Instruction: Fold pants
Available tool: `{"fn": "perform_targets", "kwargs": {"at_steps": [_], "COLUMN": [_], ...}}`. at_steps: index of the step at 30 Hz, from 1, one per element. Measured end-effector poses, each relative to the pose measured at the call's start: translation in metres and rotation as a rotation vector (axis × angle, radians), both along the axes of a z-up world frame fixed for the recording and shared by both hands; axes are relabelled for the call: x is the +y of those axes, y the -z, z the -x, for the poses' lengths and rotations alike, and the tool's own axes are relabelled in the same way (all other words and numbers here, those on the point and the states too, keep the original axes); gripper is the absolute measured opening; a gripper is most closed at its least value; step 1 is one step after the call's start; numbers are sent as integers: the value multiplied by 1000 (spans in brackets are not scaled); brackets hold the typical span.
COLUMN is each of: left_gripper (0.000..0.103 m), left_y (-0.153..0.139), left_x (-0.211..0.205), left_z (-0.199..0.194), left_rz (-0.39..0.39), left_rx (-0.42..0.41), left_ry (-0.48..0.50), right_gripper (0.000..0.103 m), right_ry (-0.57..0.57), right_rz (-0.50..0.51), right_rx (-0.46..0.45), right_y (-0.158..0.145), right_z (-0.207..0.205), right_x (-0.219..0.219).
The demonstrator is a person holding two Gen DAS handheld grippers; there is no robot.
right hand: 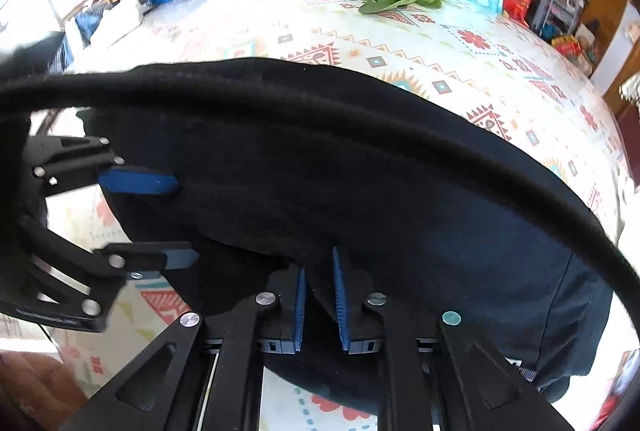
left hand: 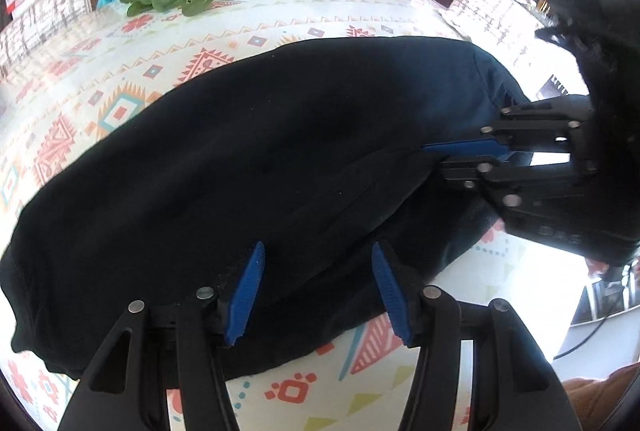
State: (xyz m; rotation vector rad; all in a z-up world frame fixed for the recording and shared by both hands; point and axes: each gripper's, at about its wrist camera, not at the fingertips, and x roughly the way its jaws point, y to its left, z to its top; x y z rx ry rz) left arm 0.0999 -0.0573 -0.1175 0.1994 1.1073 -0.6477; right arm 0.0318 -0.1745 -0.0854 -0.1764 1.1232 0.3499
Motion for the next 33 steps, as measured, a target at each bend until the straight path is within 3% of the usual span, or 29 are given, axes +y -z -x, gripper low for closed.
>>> {"fn": "perform_targets", "kwargs": {"at_steps": [2,5,9,17,23,25,27,29,33], "left_gripper": [53,12,5,5,15,28,45,45,45], "left_y": [1,5,-2,-12,0,-9,-20,-28,-41], "left_x": [-2,0,9,23,24,29,39,50,71], "left_z": [-1,-5,-1,29,38,43,47,49,26], "left_rz": [-21,-43,-4,29,-6,-8,-1,16,77], "left_rx": [-18,-1,4,22,52,48,44,46,47], "left_ry": [-1,-9,-21,-31,-41,-34,-38,-51,-138], "right_gripper": [14,13,13,13,17,28,76,84,84], "right_ry": [3,0,-7,-43,-48,-30,4,49,195], "right_rz": [-20,-28,-37,-48,-24,-25,-26,-49,-81], "right_rx": [7,13,20,47,62,51,6,-46,-88], "right_y": [-4,-8,-9,-10,10,2,-13,-28,-48], "right_z": [5,8,2,24,34,39,47,54,48], "right_x": [-1,-2,1,5,10,7,-6,-22,-67]}}
